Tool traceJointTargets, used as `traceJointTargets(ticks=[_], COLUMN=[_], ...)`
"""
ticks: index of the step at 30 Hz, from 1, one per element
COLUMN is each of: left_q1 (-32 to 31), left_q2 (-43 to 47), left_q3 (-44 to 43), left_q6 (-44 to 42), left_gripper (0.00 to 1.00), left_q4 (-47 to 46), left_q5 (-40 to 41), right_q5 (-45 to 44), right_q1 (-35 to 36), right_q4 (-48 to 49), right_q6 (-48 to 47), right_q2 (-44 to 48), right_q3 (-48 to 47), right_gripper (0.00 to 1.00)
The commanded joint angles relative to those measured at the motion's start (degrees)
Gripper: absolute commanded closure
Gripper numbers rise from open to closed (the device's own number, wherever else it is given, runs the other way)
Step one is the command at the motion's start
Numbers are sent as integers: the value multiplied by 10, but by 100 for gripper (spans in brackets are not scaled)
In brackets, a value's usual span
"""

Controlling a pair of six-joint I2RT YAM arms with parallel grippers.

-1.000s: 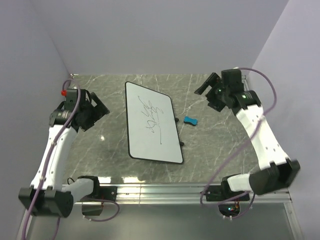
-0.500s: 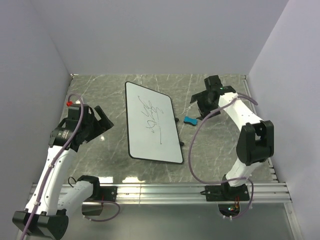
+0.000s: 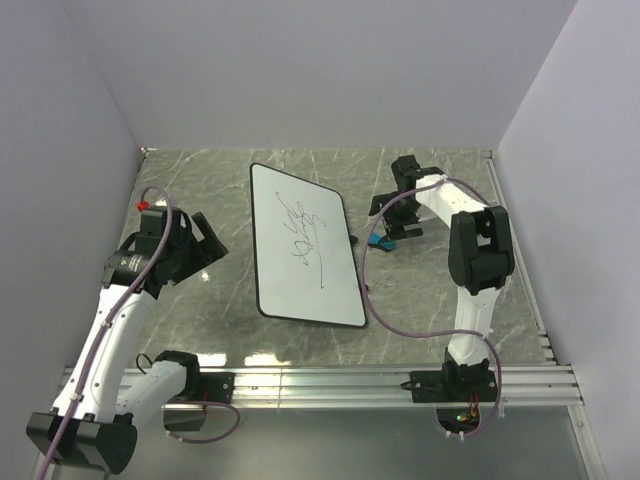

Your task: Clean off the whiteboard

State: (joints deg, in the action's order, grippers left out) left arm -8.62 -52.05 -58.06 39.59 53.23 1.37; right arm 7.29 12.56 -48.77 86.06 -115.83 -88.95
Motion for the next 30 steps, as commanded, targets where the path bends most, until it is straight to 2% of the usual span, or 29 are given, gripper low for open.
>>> traceJointTargets(ticks=[1,11,19,24,27,28,30], left_q1=[-2,-17,-51,-69,-76,-78,-78], left_q2=[-5,-32,-56,-58,-59,-59,-57], left_q3=[0,8,-25,-32,-33,-33,-32], left_q6=[-14,-18,-24,-28,-29,-29,-29], left_gripper=[8,9,9,9,8,9,9], left_q4=[-8,-16,0,12,12,12,11], left_q5=[0,-5,13,27,30,30,31], right_q5=[3,13,18,19,12,11,11], right_q1=[10,8,-2,-17,-24,-30,-36], right_q4=[-25,2,53,69,68,68,67], right_q6=[23,32,53,67,63,61,53], right_q2=[-15,-10,-2,3,13,18,23], right_q3=[-33,30,83,96,100,105,111], right_gripper=[10,10,12,22,31,36,40])
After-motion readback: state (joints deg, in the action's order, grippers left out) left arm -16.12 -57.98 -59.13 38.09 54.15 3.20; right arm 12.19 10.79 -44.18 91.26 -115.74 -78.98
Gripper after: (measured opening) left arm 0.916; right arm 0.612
